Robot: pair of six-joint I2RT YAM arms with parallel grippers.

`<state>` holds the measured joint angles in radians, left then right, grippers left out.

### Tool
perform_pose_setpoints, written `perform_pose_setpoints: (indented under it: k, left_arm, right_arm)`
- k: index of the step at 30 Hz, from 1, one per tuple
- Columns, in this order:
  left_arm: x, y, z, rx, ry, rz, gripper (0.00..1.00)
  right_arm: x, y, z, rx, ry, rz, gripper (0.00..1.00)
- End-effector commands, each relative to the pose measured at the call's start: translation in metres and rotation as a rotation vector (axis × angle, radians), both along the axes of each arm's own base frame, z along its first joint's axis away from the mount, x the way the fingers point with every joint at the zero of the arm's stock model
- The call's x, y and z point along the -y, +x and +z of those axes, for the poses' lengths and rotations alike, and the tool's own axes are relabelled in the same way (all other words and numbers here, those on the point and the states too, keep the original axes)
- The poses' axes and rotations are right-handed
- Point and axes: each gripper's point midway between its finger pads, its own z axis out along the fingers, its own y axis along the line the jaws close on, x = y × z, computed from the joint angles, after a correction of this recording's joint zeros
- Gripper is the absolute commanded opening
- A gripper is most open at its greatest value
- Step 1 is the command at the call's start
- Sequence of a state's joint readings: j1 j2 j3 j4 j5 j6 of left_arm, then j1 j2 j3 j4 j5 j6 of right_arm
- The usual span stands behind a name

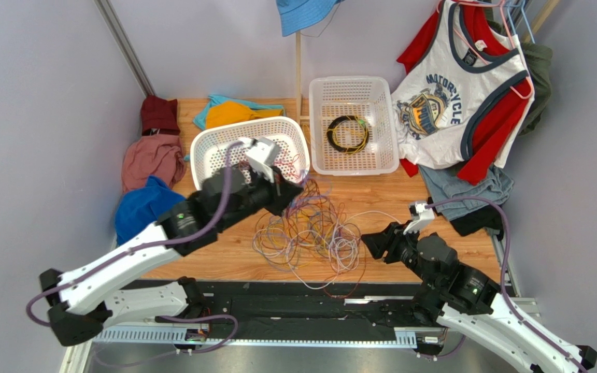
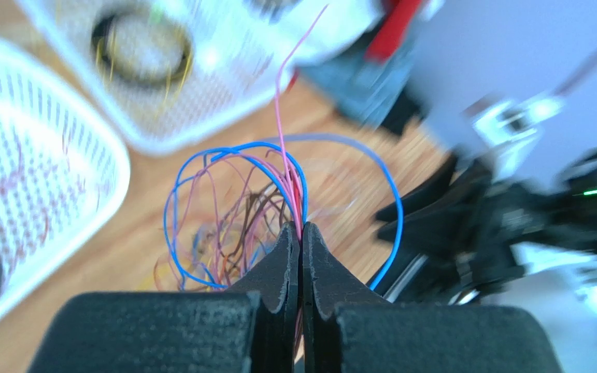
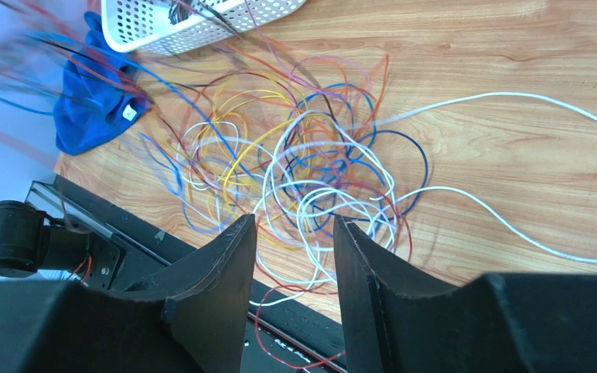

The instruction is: Untangle the cables

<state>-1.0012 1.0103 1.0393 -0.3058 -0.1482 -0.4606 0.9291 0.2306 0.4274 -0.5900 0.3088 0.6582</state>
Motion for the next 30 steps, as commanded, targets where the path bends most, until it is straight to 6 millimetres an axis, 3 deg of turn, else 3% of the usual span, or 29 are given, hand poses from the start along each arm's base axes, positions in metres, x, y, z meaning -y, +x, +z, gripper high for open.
perform_pose_setpoints:
  k: [1, 3, 7, 11, 17, 20, 25, 30]
  left_arm:
    - [-0.009, -0.028, 0.077, 0.121, -0.109, -0.13, 0.0]
    - [-0.009, -0.031, 0.08, 0.119, -0.119, -0.146, 0.0]
    - [-0.003, -0.035, 0.065, 0.084, -0.124, -0.17, 0.0]
    - [-0.001, -0.04, 0.064, 0.081, -0.145, -0.193, 0.0]
    - [0.006, -0.043, 0.065, 0.074, -0.152, -0.232, 0.0]
    - [0.011, -0.045, 0.06, 0.052, -0.156, -0.245, 0.0]
    - [0.015, -0.047, 0.058, 0.032, -0.163, -0.26, 0.0]
    - [0.016, -0.049, 0.057, 0.027, -0.161, -0.27, 0.0]
  right_arm:
    - [-0.002, 0.001, 0.031, 0.057, 0.079, -0.001, 0.45]
    - [-0.004, 0.001, 0.034, 0.061, 0.094, 0.003, 0.45]
    - [-0.007, -0.001, 0.043, 0.074, 0.119, 0.023, 0.45]
    - [-0.01, -0.004, 0.068, 0.136, 0.166, 0.057, 0.45]
    - [-0.025, -0.007, 0.122, 0.254, 0.28, 0.133, 0.45]
    - [-0.039, -0.001, 0.134, 0.281, 0.274, 0.164, 0.45]
    - [-0.068, 0.01, 0.132, 0.271, 0.24, 0.22, 0.45]
    - [-0.086, 0.019, 0.144, 0.303, 0.256, 0.241, 0.45]
